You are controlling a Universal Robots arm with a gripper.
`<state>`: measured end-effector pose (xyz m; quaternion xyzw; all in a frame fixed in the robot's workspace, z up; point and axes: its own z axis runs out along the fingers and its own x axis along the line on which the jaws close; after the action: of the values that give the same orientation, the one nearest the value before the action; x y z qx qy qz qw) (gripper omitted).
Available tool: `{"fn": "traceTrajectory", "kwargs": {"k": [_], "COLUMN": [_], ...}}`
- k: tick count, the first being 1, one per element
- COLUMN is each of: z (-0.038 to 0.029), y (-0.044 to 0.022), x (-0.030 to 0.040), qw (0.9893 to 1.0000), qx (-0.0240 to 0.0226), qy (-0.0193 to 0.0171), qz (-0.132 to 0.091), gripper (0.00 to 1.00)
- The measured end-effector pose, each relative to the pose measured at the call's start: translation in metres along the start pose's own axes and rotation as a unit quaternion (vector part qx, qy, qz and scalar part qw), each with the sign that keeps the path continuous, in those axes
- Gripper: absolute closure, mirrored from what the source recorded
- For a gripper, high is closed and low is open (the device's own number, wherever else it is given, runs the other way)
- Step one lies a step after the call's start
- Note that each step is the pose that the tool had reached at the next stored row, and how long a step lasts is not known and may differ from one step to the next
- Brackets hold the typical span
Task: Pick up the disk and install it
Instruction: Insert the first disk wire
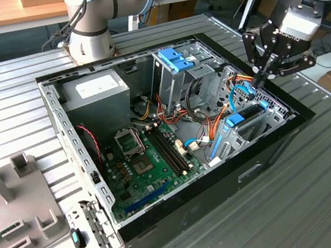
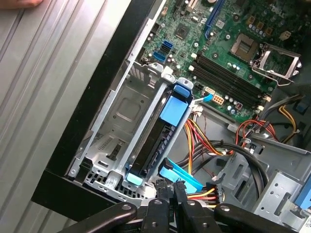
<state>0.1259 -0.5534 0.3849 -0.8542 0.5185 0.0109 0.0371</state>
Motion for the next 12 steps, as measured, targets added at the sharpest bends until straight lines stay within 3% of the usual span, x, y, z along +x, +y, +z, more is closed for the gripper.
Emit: {"fn": "traceTrajectory", "kwargs": {"k": [12], "z": [-0.0001], "y": [0.0008], "x": [0.0014], "qw": [1.0000], "qx": [0.0001], "qy": [0.0001], "qz": [0.002], "gripper": [0.84]}}
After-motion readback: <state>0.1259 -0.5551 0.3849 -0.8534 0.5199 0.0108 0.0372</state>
